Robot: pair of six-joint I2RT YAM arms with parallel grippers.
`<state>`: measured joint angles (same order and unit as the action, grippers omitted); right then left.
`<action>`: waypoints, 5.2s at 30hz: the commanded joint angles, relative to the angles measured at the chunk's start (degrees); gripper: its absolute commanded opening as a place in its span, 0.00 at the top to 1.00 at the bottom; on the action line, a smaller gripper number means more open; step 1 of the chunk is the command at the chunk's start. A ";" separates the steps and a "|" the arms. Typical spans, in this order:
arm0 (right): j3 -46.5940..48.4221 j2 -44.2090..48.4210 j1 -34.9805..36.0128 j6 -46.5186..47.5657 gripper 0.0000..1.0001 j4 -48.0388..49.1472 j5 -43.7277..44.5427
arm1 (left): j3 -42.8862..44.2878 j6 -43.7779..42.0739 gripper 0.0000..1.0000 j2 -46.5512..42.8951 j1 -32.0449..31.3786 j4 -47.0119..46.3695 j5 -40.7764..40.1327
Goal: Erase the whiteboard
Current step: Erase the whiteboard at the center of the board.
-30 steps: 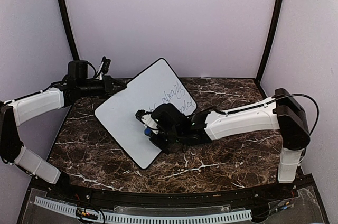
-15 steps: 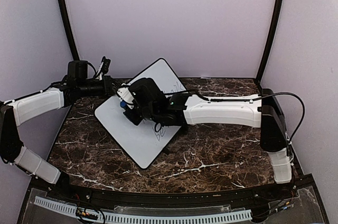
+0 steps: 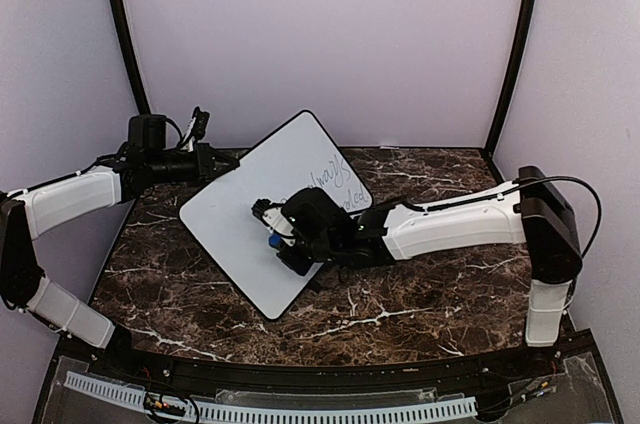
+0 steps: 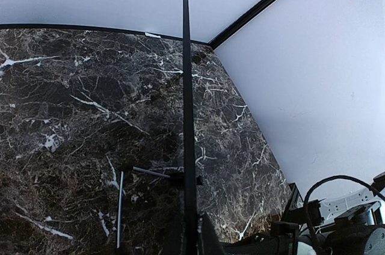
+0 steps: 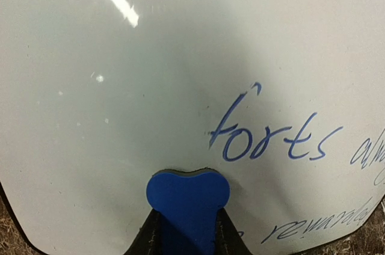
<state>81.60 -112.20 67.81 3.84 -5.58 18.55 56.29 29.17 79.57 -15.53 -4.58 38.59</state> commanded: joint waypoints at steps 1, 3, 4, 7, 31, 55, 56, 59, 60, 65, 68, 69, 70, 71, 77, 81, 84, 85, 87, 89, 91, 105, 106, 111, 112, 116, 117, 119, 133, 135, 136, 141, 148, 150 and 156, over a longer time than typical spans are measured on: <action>-4.44 0.68 -0.26 -3.17 0.79 -1.54 -1.91 | 0.44 0.10 1.00 -2.58 -0.62 -3.82 2.32; -3.15 0.18 -0.19 -2.62 0.79 -1.58 -1.58 | 0.36 0.10 1.00 -2.58 -0.62 -3.82 2.27; -2.00 -0.33 -0.13 -2.13 0.79 -1.62 -1.23 | 0.39 0.10 1.00 -2.56 -0.57 -3.78 2.23; 3.21 -2.60 -0.14 -0.13 0.79 -1.86 0.41 | 0.33 0.03 1.00 -2.70 -0.61 -3.77 2.18; -3.00 0.29 -1.81 -1.04 0.79 -0.91 -0.10 | 0.43 -0.10 1.00 -2.37 -0.62 -3.67 2.21; 12.80 -7.24 -2.95 3.51 0.79 -0.86 0.64 | 0.44 -0.12 1.00 -2.27 -0.63 -3.66 2.38; 9.97 -6.11 -2.99 2.92 0.79 -0.42 0.40 | 0.45 -0.04 1.00 -2.25 -0.59 -3.67 2.37; 2.09 -2.52 -2.99 0.83 0.80 0.85 -0.60 | 0.48 0.01 1.00 -2.18 -0.58 -3.76 2.38; 0.01 -1.10 -2.95 0.17 0.80 1.12 -1.12 | 0.48 0.05 1.00 -2.16 -0.57 -3.77 2.42; -4.98 1.20 -2.85 -1.54 0.80 1.77 -2.13 | 0.48 0.12 1.00 -2.04 -0.56 -3.84 2.44; -3.01 0.26 -2.78 -0.82 0.80 1.79 -1.94 | 0.40 0.10 1.00 -2.12 -0.57 -3.86 2.38; -1.65 -0.32 -2.80 -0.42 0.80 1.80 -1.77 | 0.33 0.10 1.00 -2.13 -0.56 -3.86 2.37; -0.12 -1.08 -2.73 0.05 0.80 1.73 -1.35 | 0.36 0.10 1.00 -2.14 -0.60 -3.86 2.37; 1.84 -1.92 -2.82 0.56 0.80 1.65 -0.57 | 0.37 0.06 1.00 -2.14 -0.62 -3.81 2.39; 17.79 -9.26 -3.01 4.23 0.79 -0.78 2.28 | 0.39 0.03 1.00 -2.24 -0.63 -3.77 2.49; 24.02 -12.60 -3.56 4.95 0.79 -2.83 2.13 | 0.44 -0.11 1.00 -2.35 -0.62 -3.70 2.34; 21.89 -12.21 -3.92 3.90 0.79 -2.70 0.99 | 0.45 -0.24 1.00 -2.48 -0.61 -3.56 2.28; 20.06 -11.48 -3.93 3.45 0.79 -2.41 0.60 | 0.48 -0.25 1.00 -2.49 -0.63 -3.58 2.28; 15.45 -9.59 -3.98 2.37 0.80 -1.64 -0.34 | 0.44 -0.19 1.00 -2.49 -0.64 -3.59 2.32; 9.65 -7.15 -3.94 1.15 0.80 -0.43 -0.92 | 0.48 -0.12 1.00 -2.41 -0.59 -3.67 2.36; 3.76 -4.46 -3.92 -0.04 0.80 0.46 -1.72 | 0.48 -0.08 1.00 -2.36 -0.56 -3.73 2.37; 5.91 -4.87 -3.83 0.02 0.80 0.40 -2.37 | 0.40 -0.03 1.00 -2.27 -0.61 -3.81 2.30; 8.45 -6.01 -3.88 0.75 0.80 0.00 -1.49 | 0.40 -0.01 1.00 -2.30 -0.59 -3.78 2.29; 22.75 -12.14 -4.16 4.53 0.79 -2.87 0.47 | 0.35 -0.07 1.00 -2.36 -0.62 -3.77 2.38; 24.62 -13.07 -4.26 4.86 0.79 -3.47 0.44 | 0.37 -0.11 1.00 -2.39 -0.59 -3.73 2.31; 25.43 -13.95 -4.44 4.55 0.80 -4.21 -0.57 | 0.43 -0.25 1.00 -2.45 -0.62 -3.67 2.26; 24.14 -13.51 -4.44 4.18 0.79 -3.96 -0.81 | 0.47 -0.25 1.00 -2.41 -0.59 -3.68 2.27; 20.12 -12.07 -4.47 3.19 0.79 -3.21 -1.26 | 0.46 -0.17 1.00 -2.35 -0.59 -3.68 2.28; -4.87 -1.57 -4.53 -3.03 0.80 2.19 -2.65 | 0.40 0.10 1.00 -2.05 -0.59 -3.94 2.46; -2.61 -2.50 -4.54 -2.39 0.80 2.23 -2.59 | 0.40 0.10 1.00 -2.05 -0.59 -3.88 2.46; -0.94 -3.10 -4.53 -1.92 0.80 2.20 -2.45 | 0.40 0.10 1.00 -2.09 -0.62 -3.87 2.46; 9.93 -6.68 -5.21 0.38 0.80 0.27 -0.98 | 0.40 0.06 1.00 -2.26 -0.61 -3.86 2.46; 19.22 -10.50 -6.46 1.51 0.79 -1.96 -1.95 | 0.40 -0.08 1.00 -2.48 -0.58 -3.77 2.43; 17.87 -10.17 -6.50 1.08 0.80 -1.98 -2.70 | 0.40 -0.08 1.00 -2.56 -0.62 -3.77 2.50; 4.32 -4.95 -6.45 -1.79 0.80 1.19 -3.94 | 0.45 -0.08 1.00 -2.49 -0.58 -3.81 2.46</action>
<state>94.61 -118.28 61.73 3.81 -2.92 16.23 56.29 29.43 79.46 -14.85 -4.67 37.26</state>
